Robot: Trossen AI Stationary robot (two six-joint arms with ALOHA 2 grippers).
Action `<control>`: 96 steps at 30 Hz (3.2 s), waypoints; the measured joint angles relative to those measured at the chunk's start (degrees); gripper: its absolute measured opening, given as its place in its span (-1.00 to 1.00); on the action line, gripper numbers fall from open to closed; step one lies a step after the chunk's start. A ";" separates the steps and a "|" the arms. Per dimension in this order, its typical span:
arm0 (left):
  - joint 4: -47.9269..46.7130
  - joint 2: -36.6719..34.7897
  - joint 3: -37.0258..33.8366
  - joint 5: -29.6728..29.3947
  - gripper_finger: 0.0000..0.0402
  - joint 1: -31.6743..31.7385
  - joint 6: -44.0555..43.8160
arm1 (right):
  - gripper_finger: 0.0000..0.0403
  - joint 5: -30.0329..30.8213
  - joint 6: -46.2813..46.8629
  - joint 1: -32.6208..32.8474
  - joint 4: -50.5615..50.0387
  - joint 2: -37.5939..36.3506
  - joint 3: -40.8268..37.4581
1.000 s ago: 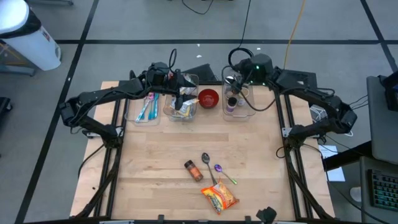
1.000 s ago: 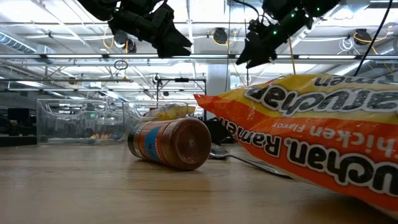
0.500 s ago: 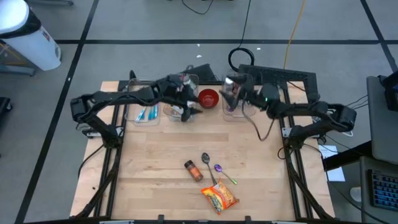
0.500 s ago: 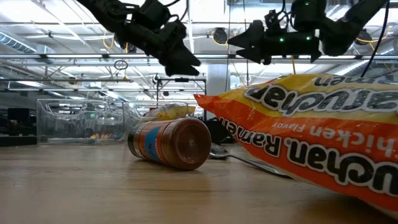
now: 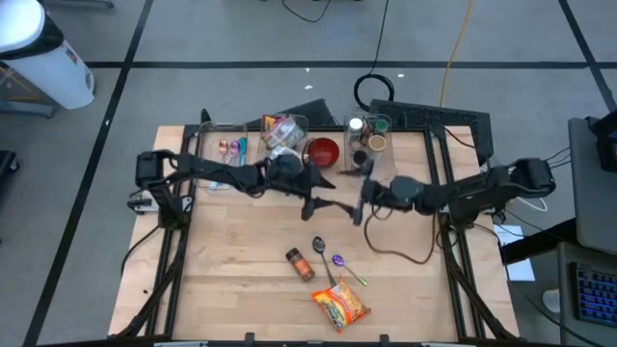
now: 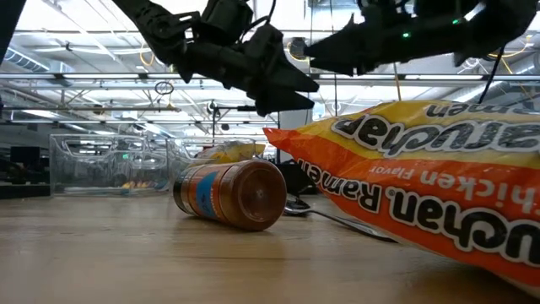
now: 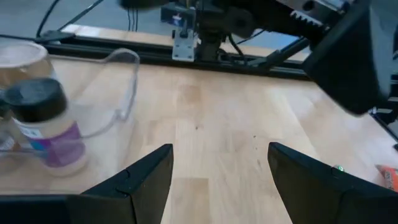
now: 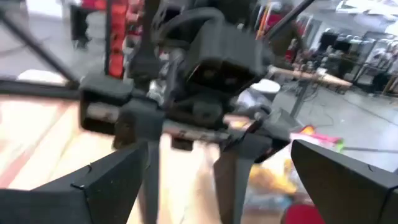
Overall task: Pick & Place Food Item
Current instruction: Put the black spoon into the left transparent bin
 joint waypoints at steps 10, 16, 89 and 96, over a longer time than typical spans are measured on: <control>-3.27 0.03 0.02 -21.82 0.35 -11.79 -2.96 | 0.94 9.70 2.60 16.84 -3.66 -2.90 0.01; -2.86 0.03 0.02 -26.08 0.35 -18.58 -8.28 | 0.94 10.66 10.23 23.46 -4.72 -2.90 0.01; -41.49 -0.80 0.11 -9.67 0.35 -23.26 22.99 | 0.73 15.09 12.76 20.97 -17.76 -7.49 0.03; -40.93 0.71 0.11 -8.84 0.35 -21.55 24.25 | 0.72 15.04 14.08 20.99 -18.31 -7.49 0.03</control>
